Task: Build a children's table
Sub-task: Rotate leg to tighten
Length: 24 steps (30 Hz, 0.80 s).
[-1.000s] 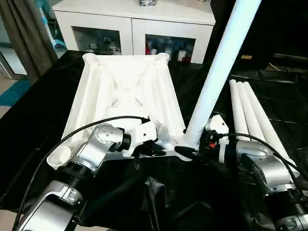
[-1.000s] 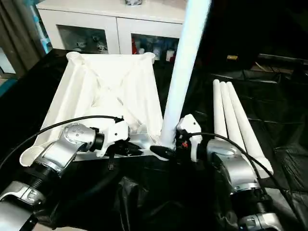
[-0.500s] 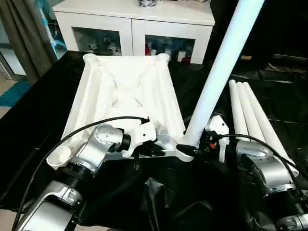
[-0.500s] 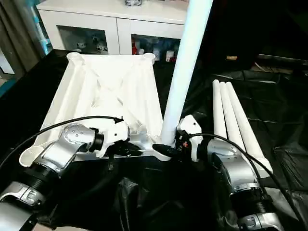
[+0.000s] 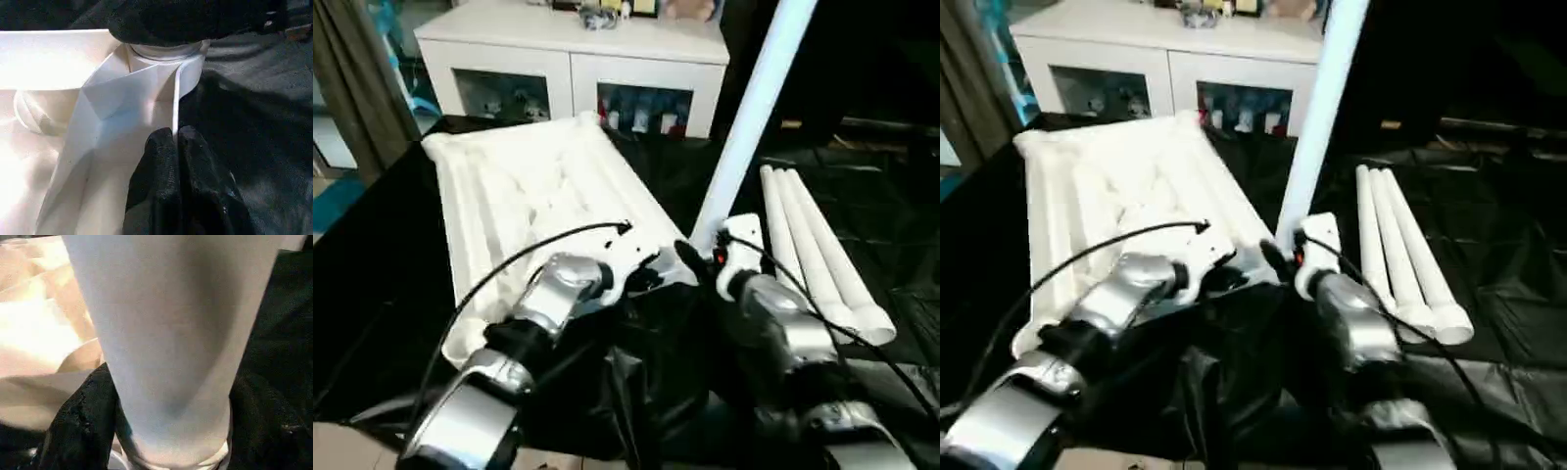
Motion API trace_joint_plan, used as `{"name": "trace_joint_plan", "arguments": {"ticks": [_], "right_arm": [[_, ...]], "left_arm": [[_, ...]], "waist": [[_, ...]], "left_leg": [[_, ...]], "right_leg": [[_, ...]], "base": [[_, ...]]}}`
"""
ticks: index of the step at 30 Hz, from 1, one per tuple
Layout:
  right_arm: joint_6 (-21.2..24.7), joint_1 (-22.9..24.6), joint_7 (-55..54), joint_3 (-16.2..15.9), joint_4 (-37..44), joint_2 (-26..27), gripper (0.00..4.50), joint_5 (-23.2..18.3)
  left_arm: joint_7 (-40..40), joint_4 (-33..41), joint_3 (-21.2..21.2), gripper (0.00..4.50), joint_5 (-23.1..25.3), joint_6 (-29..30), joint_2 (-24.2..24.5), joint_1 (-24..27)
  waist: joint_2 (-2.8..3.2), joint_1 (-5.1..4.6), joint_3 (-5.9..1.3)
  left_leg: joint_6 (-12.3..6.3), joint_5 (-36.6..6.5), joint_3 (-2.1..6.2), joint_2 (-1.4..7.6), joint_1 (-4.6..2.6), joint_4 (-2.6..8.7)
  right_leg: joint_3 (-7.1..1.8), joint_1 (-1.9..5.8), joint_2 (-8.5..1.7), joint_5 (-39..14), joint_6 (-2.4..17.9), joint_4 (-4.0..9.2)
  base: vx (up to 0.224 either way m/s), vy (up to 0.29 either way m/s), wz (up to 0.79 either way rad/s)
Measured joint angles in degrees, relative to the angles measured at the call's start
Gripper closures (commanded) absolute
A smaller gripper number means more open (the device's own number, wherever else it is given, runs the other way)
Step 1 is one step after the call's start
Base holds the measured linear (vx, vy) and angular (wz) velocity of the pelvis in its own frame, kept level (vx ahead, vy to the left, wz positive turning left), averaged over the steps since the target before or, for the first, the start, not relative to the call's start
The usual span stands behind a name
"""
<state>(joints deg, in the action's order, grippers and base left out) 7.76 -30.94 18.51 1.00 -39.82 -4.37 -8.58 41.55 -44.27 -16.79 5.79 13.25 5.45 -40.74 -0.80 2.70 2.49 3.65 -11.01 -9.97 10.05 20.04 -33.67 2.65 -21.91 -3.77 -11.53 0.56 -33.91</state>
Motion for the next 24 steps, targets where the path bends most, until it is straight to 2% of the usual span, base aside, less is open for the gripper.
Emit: {"name": "trace_joint_plan", "arguments": {"ticks": [1, 3, 7, 9, 16, 21, 24], "right_arm": [[-0.5, -0.4, -0.3, 0.0, -0.8, 0.1, 1.78, 0.3], [-1.6, -0.6, -0.3, 0.0, -1.5, 0.2, 1.08, 0.4], [-2.3, -0.6, 2.0, 0.0, -2.0, 0.1, 0.95, 0.4], [-2.3, -0.4, 3.9, -0.3, -2.0, -0.2, 0.67, 0.4], [-0.8, 2.6, 18.2, -2.9, 2.0, -6.4, 0.67, -0.8], [1.4, 5.8, 30.4, -5.7, 8.7, -13.8, 0.67, -2.3], [2.3, 7.0, 34.5, -6.1, 11.2, -16.2, 0.67, -2.4]], "left_arm": [[-0.4, 0.0, 0.1, 4.50, 0.2, 0.0, -0.2, 0.0], [-0.6, 0.0, 0.1, 4.50, 0.3, 0.0, -0.2, 0.0], [-0.1, 0.0, -0.3, 4.50, 0.6, -1.3, 0.5, 0.0], [0.5, 0.0, -0.5, 4.50, 0.7, -2.2, 1.4, 0.0], [8.4, 2.5, -1.5, 4.50, 0.6, -7.1, 5.8, 1.6], [15.9, 6.0, -2.5, 4.50, -0.6, -10.1, 9.5, 3.4], [18.7, 7.8, -3.0, 4.50, -1.2, -11.3, 10.6, 4.2]], "waist": [[0.00, -0.11, 0.00], [0.00, -0.30, 0.00], [0.09, -0.62, 0.05], [0.17, -0.78, 0.10], [0.45, -0.62, 0.27], [0.74, 0.11, 0.29], [0.82, 0.70, 0.24]], "left_leg": [[0.00, 0.0, 0.00, -0.04, 0.01, 0.01], [-0.01, 0.0, -0.01, -0.14, 0.03, 0.02], [-0.02, 0.0, -0.05, -0.22, 0.11, 0.03], [-0.02, 0.0, -0.05, -0.21, 0.12, 0.05], [-0.04, 0.0, -0.05, -0.15, 0.12, 0.30], [-0.04, 0.0, -0.06, 0.01, 0.19, 0.55], [-0.43, 0.1, -0.06, 0.08, 0.31, 0.53]], "right_leg": [[0.02, 0.00, -0.06, 0.0, 0.0, 0.10], [0.05, 0.00, -0.19, 0.0, 0.0, 0.24], [0.23, -0.02, -0.43, 0.0, 0.0, 0.37], [0.30, -0.05, -0.47, 0.0, 0.0, 0.40], [0.55, -0.10, -0.54, 0.6, 0.1, 0.40], [0.80, -0.18, -0.54, 1.1, 0.1, 0.25], [0.93, -0.33, -0.56, 0.6, 0.3, -0.13]], "base": [[0.000, 0.000, 0.00], [0.000, 0.000, 0.00], [0.000, 0.000, 0.00], [0.000, 0.000, 0.00], [0.000, 0.000, 0.00], [0.072, -0.021, 0.03], [0.066, -0.011, 0.02]]}}
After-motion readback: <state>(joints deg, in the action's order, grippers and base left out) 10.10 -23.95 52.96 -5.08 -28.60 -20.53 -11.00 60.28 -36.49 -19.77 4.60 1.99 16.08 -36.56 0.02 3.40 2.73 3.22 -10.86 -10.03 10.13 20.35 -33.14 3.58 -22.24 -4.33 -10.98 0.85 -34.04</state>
